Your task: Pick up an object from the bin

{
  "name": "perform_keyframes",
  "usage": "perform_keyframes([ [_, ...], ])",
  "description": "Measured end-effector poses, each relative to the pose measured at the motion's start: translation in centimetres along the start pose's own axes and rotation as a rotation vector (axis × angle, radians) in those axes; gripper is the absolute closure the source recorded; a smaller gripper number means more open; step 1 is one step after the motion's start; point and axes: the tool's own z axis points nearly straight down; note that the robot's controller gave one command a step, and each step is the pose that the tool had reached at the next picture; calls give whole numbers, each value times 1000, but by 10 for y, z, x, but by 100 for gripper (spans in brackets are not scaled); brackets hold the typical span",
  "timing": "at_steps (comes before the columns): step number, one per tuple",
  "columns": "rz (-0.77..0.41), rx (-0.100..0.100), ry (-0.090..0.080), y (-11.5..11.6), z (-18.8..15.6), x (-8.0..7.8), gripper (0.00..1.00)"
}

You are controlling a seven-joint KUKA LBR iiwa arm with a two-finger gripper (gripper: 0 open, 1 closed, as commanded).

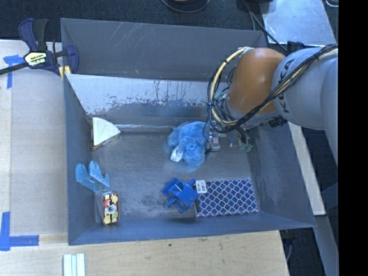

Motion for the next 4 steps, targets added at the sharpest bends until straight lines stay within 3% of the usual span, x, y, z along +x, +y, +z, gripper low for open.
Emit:
perform_keyframes([
  [1, -237, 2, -6, -18, -3, -7, 100],
  [2, -228, 2, -6, -17, -2, -8, 100],
  [3, -299, 3, -11, 8, -1, 10, 100],
  [4, -415, 2, -11, 45, -2, -9, 100],
])
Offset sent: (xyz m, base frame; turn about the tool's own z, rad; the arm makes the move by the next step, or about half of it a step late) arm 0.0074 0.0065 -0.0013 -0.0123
